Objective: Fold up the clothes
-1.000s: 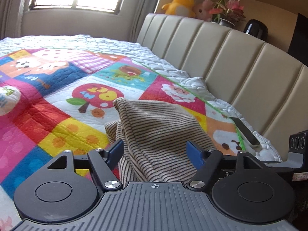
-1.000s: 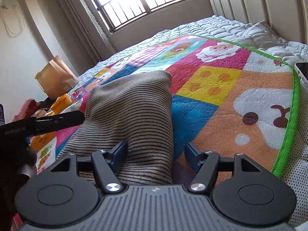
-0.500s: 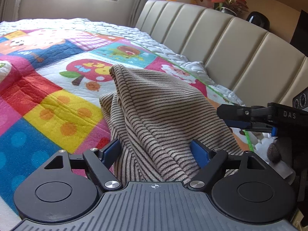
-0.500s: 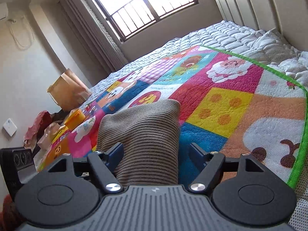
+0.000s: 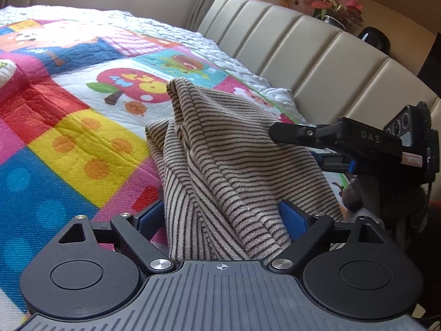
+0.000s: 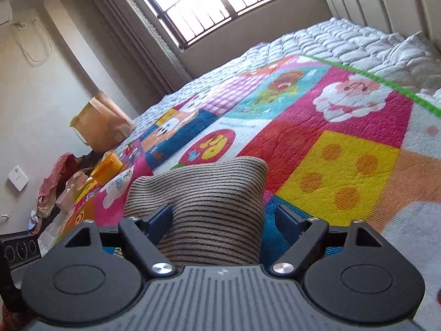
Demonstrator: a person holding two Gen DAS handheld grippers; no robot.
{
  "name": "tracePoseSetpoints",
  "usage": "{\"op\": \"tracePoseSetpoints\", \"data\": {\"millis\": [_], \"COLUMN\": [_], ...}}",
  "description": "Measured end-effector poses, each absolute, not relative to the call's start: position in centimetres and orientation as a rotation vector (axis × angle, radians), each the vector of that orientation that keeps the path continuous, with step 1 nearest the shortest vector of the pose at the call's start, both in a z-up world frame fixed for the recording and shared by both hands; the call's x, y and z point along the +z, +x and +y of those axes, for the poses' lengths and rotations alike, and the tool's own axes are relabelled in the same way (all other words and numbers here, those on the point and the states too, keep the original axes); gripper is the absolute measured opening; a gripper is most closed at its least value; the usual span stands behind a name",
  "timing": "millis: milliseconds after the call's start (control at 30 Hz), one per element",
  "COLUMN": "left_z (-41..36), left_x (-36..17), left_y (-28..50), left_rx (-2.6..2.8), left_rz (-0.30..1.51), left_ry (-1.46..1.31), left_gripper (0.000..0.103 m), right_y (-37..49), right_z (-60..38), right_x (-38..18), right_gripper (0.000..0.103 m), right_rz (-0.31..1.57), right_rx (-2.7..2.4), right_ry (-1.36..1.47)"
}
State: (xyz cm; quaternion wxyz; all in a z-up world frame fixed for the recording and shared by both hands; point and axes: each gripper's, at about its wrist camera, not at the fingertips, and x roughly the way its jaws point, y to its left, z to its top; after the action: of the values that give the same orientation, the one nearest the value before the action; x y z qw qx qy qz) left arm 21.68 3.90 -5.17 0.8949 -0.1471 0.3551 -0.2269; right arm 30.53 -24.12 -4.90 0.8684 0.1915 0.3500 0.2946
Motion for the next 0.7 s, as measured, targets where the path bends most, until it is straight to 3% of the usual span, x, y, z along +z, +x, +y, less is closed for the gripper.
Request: {"op": "tracePoseSetpoints", "data": {"millis": [100,267,500,700], "left_z": [4.0,4.1,3.8,3.7], "left_x": [-5.2,-5.4,-5.3,-5.3], "left_y": [21.7,21.6,21.6,21.5], "left_rx": [-0.479,-0.486,-0.484,-0.483], "left_rz": [0.734,0.726,0.722,0.719], "left_ry": [-0.301,-0.298,-0.287,-0.285], "left_gripper": [0.092,0.092,0.092,0.092], "right_y": [29.8,28.6,28.5,26.7], "right_z": [-22.7,-22.6,-24.8,-26.1], "right_x": [-3.8,-3.4,-5.3,-6.4], "right_gripper": [0.074,0.072,0.083,0.083], "right_rz": [0.668,0.617,0.688,0.731], "right_rx": [0.659,0.655,0.621,0.625], "right_ry": [0.291,0.243,0.359,0.420]}}
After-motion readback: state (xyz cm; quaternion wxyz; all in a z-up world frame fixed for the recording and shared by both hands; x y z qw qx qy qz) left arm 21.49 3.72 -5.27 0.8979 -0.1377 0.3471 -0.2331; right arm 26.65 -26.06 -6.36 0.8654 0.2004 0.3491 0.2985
